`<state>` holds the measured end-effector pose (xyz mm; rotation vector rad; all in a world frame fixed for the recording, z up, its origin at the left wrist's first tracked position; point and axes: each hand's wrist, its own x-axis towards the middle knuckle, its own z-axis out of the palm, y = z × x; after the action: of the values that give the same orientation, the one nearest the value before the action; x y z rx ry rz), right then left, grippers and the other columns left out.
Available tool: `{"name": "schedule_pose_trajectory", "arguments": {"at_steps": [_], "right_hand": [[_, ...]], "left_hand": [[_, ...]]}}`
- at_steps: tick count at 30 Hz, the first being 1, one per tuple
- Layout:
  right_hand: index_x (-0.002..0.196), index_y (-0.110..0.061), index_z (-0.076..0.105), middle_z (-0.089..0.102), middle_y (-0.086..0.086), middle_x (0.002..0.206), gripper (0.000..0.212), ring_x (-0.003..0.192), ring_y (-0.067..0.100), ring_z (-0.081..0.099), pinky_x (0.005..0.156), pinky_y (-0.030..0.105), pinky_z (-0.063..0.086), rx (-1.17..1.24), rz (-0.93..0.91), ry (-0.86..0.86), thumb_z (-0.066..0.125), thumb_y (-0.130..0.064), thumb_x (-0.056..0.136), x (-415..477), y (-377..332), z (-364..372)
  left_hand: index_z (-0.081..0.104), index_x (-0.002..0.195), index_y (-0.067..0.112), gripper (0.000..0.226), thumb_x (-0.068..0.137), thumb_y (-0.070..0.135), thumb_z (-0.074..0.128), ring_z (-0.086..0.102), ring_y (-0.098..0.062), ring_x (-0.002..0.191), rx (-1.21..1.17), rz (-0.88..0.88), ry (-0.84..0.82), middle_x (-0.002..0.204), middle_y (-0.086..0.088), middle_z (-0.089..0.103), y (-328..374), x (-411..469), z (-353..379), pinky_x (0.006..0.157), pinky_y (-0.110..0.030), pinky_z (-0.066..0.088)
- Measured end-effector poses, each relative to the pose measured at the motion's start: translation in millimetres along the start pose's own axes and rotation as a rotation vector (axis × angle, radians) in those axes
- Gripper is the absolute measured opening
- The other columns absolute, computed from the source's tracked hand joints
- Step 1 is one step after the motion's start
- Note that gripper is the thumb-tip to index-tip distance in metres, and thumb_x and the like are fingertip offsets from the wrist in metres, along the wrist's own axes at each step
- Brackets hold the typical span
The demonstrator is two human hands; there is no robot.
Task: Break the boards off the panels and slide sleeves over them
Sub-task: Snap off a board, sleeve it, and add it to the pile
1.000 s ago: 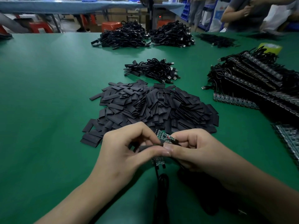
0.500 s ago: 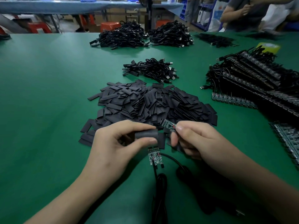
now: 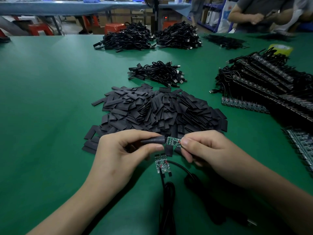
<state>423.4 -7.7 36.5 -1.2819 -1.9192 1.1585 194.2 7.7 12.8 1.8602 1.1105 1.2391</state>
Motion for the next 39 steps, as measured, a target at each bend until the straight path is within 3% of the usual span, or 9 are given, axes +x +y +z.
{"name": "schedule_pose_trajectory", "arguments": {"at_steps": [3,10,16,22,27,39], "right_hand": [[0.067,-0.026,0.060,0.043,-0.008,0.056,0.042,0.052,0.006,0.038,0.051,0.019,0.030,-0.004,0.014,-0.024,0.044,-0.049,0.098,-0.3,0.1,1.2],[0.066,-0.024,0.060,0.041,-0.011,0.058,0.042,0.055,0.008,0.041,0.053,0.021,0.032,0.065,0.044,-0.053,0.046,-0.047,0.098,1.7,3.7,1.2],[0.064,-0.023,0.059,0.039,-0.012,0.057,0.043,0.053,0.005,0.038,0.052,0.018,0.032,0.124,0.073,-0.036,0.046,-0.047,0.098,4.1,7.6,0.5],[0.064,-0.023,0.058,0.038,-0.011,0.056,0.044,0.053,0.004,0.037,0.052,0.019,0.032,0.127,0.073,-0.058,0.046,-0.048,0.098,3.8,7.0,0.1],[0.062,-0.023,0.057,0.038,-0.011,0.057,0.043,0.052,0.007,0.036,0.052,0.017,0.032,0.136,0.091,-0.081,0.047,-0.047,0.097,3.1,3.5,-0.2],[0.061,-0.024,0.055,0.038,-0.008,0.056,0.043,0.050,0.006,0.035,0.048,0.015,0.030,0.160,0.129,-0.122,0.049,-0.047,0.096,2.4,2.7,-1.9]], "left_hand": [[0.080,0.085,0.035,0.009,0.077,0.037,0.078,0.066,-0.005,0.062,0.055,0.020,-0.001,0.073,0.016,0.073,-0.3,0.1,-0.7,0.063,-0.015,0.048],[0.079,0.096,0.034,0.015,0.083,0.033,0.072,0.068,-0.009,0.080,0.135,0.110,-0.023,0.085,0.014,0.071,4.5,1.3,-0.1,0.071,-0.019,0.049],[0.076,0.113,0.030,0.026,0.090,0.030,0.064,0.065,-0.009,0.094,0.146,0.098,-0.096,0.094,0.013,0.067,5.7,1.5,0.7,0.080,-0.011,0.044],[0.078,0.109,0.027,0.029,0.081,0.026,0.075,0.067,-0.006,0.097,0.128,0.090,-0.090,0.097,0.015,0.071,5.2,2.9,-1.7,0.085,-0.012,0.046],[0.078,0.104,0.032,0.027,0.078,0.027,0.082,0.067,-0.009,0.095,0.130,0.090,-0.078,0.097,0.014,0.071,5.0,3.0,-2.4,0.081,-0.017,0.049],[0.081,0.099,0.028,0.028,0.072,0.026,0.081,0.068,-0.009,0.086,0.133,0.106,-0.113,0.088,0.012,0.071,7.9,3.5,-2.6,0.079,-0.016,0.049]]}}
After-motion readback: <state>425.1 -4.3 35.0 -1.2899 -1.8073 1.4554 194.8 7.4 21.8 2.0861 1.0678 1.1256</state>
